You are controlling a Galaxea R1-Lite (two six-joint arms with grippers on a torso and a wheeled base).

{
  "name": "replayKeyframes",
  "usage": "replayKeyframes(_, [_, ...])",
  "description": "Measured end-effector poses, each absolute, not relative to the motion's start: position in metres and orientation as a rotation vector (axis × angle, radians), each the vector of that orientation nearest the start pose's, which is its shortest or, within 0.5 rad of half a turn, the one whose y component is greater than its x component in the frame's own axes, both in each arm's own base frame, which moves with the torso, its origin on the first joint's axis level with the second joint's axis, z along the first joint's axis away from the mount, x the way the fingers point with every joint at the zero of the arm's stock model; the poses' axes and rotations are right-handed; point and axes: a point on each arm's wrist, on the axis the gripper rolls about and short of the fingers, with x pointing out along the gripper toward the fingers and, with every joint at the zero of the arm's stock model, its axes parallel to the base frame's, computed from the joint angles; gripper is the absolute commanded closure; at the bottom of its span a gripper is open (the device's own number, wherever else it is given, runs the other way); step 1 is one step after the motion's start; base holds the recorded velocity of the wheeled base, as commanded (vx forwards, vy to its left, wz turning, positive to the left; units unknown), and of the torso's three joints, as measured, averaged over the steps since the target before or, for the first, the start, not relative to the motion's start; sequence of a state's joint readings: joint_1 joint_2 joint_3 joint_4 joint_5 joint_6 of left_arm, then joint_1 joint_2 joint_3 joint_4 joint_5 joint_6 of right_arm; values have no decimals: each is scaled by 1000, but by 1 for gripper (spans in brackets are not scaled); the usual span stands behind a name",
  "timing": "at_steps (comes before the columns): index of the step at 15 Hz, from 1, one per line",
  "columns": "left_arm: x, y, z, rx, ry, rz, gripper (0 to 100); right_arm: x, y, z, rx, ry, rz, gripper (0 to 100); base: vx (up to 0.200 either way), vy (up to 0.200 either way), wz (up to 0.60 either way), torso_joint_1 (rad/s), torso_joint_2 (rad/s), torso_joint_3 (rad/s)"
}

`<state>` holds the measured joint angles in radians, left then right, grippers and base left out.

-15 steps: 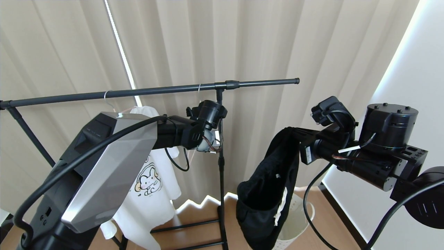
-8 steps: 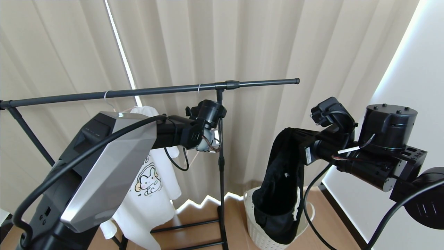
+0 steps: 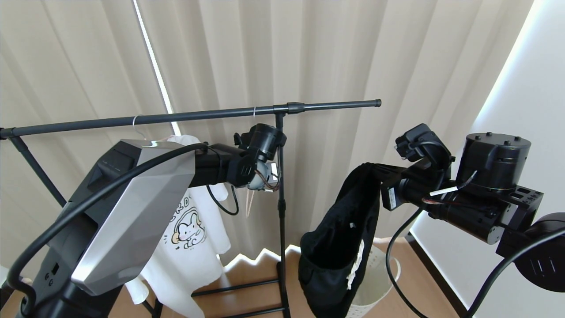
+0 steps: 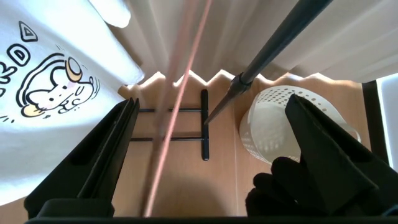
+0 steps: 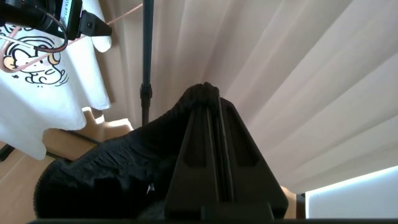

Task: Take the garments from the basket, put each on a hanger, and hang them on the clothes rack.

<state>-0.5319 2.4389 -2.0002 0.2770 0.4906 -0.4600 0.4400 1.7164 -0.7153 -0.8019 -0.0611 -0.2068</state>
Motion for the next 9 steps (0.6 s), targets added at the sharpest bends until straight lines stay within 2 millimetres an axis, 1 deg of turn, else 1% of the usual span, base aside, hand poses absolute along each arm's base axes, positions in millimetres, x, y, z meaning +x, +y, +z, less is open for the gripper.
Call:
replayKeyframes(4, [436,-238,121,-96,598,102,0,274,127,170,-255,156,397,100,0,0,0,0,0,0])
replayKeyframes(5, [438,-239,120,-103,586,98,100,274,127,170,-255,156,397,100,0,0,0,0,0,0])
replayKeyframes(9, [444,-241,111,-88,573,90,100,274,127,169,-255,157,397,100,0,0,0,0,0,0])
